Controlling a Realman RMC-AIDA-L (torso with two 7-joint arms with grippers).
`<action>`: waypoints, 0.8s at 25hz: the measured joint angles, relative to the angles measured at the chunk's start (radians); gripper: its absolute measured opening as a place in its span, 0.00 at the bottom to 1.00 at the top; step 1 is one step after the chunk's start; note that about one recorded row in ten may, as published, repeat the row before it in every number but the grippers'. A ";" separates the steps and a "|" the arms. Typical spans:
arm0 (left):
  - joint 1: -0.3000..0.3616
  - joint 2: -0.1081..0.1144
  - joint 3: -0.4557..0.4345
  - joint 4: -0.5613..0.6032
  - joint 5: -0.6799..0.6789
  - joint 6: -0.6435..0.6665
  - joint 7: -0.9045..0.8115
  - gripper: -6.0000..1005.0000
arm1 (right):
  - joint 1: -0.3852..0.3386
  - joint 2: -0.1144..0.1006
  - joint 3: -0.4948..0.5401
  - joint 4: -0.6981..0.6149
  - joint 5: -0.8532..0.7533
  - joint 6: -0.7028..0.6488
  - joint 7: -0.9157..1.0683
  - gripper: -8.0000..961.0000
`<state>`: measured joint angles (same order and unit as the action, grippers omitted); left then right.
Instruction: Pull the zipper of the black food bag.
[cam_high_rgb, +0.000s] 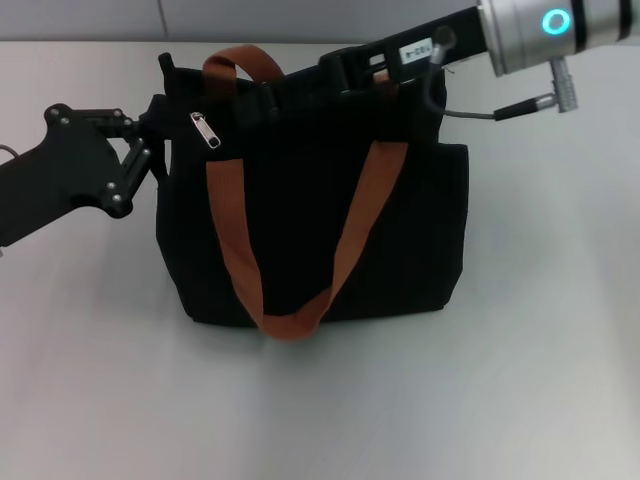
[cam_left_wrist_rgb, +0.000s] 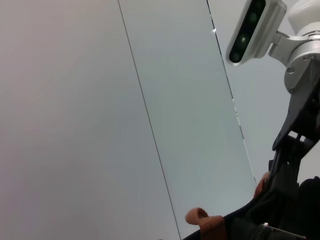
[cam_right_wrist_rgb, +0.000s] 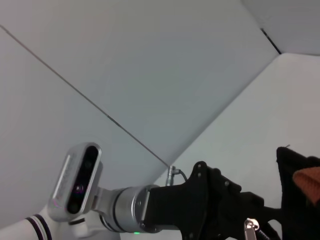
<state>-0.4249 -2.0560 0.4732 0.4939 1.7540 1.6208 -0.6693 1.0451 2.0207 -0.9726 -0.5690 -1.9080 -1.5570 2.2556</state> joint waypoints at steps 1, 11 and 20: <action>0.000 0.000 0.000 0.000 0.000 0.000 -0.001 0.03 | 0.004 0.001 -0.009 0.000 0.000 0.005 0.007 0.77; -0.003 -0.002 0.004 0.000 0.001 0.010 -0.002 0.03 | 0.047 0.018 -0.074 0.007 -0.001 0.066 0.038 0.73; -0.003 -0.003 0.006 0.000 0.001 0.023 -0.001 0.03 | 0.071 0.030 -0.102 0.012 -0.002 0.112 0.048 0.70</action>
<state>-0.4280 -2.0586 0.4787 0.4939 1.7549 1.6434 -0.6703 1.1164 2.0511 -1.0744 -0.5570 -1.9100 -1.4454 2.3032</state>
